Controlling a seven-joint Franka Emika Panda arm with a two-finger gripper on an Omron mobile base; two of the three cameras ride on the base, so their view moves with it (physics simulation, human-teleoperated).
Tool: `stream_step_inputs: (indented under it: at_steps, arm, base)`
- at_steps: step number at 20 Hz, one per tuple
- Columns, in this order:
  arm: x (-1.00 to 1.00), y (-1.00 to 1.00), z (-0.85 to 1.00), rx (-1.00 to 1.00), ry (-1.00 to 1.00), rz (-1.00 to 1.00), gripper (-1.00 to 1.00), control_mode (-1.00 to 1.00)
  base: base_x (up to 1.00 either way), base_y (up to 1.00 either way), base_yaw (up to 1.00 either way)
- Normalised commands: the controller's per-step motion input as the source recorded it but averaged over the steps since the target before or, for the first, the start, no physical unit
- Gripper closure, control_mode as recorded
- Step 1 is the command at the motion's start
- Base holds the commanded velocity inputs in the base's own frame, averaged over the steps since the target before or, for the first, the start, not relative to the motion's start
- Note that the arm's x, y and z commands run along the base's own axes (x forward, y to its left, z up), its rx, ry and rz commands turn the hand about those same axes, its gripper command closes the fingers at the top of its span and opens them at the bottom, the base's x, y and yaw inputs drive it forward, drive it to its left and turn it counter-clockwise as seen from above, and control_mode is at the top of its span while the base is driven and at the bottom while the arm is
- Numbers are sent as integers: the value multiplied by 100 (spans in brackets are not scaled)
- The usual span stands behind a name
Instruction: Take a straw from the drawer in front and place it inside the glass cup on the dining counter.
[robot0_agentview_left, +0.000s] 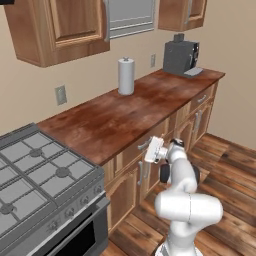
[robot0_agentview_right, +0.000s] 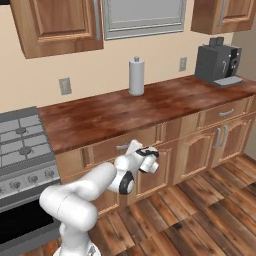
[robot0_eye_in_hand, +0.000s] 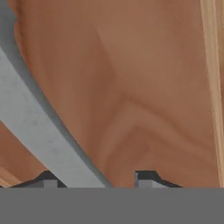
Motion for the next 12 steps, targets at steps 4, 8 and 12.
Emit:
stream_step_inputs:
  at_steps: [4,8,12]
  arm:
    - [0,9,-2,0,4,0,100,-100]
    - [-2,-9,-13,0,1,0,100,-100]
    - [-32,-66,-29,0,0,0,100,-100]
  base:
    - [0,0,0]
    - [0,0,0]
    - [0,0,0]
